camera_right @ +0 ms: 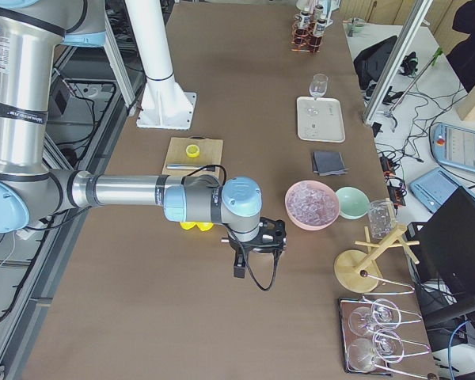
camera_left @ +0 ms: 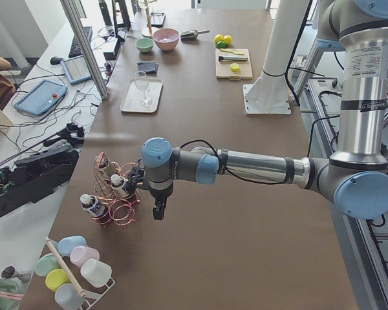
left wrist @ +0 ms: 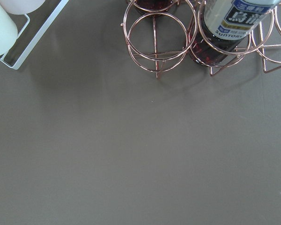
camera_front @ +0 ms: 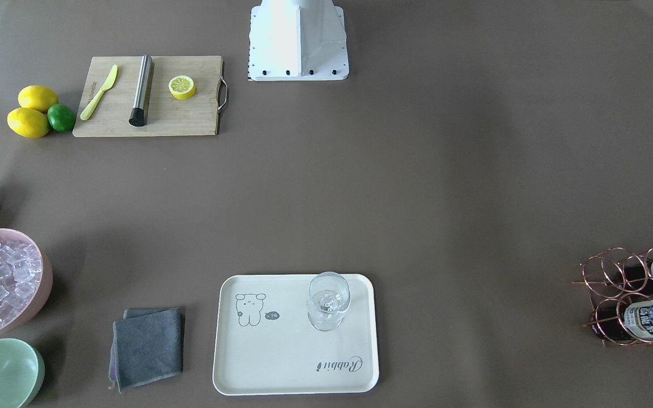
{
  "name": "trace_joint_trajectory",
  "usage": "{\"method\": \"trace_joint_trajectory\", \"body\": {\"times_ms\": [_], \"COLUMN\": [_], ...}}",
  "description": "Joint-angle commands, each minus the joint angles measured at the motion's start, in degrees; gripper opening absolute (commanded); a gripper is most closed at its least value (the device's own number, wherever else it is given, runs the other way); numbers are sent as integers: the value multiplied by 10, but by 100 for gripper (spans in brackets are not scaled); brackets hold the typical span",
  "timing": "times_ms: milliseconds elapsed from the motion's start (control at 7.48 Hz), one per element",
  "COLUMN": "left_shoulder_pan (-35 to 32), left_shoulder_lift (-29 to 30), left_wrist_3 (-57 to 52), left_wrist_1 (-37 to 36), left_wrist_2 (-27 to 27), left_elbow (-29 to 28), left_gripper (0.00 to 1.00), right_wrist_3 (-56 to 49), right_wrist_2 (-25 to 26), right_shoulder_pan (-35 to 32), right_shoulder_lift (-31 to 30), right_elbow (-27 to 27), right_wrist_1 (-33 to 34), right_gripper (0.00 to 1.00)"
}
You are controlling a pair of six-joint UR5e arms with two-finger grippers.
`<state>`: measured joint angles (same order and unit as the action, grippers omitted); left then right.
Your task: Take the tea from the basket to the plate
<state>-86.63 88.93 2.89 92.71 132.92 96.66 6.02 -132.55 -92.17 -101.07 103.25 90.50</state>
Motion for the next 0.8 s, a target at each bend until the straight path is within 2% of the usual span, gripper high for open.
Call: {"method": "trace_joint_trajectory", "body": {"times_ms": [0, 668], "left_shoulder_pan": [7, 11], "left_shoulder_lift": [-12, -6], "left_wrist_3": [-1, 11], "left_wrist_1": [2, 0], "left_wrist_2": [-1, 4], "left_elbow": [2, 7], "left_gripper": [99, 99], "right_wrist_3": [-14, -14], "right_wrist_2": [-3, -12], "right_shoulder_pan": [1, 1], "right_shoulder_lift": [1, 1], "right_elbow": [6, 8], "right_wrist_1": [0, -1], "right_gripper": [100, 100]}}
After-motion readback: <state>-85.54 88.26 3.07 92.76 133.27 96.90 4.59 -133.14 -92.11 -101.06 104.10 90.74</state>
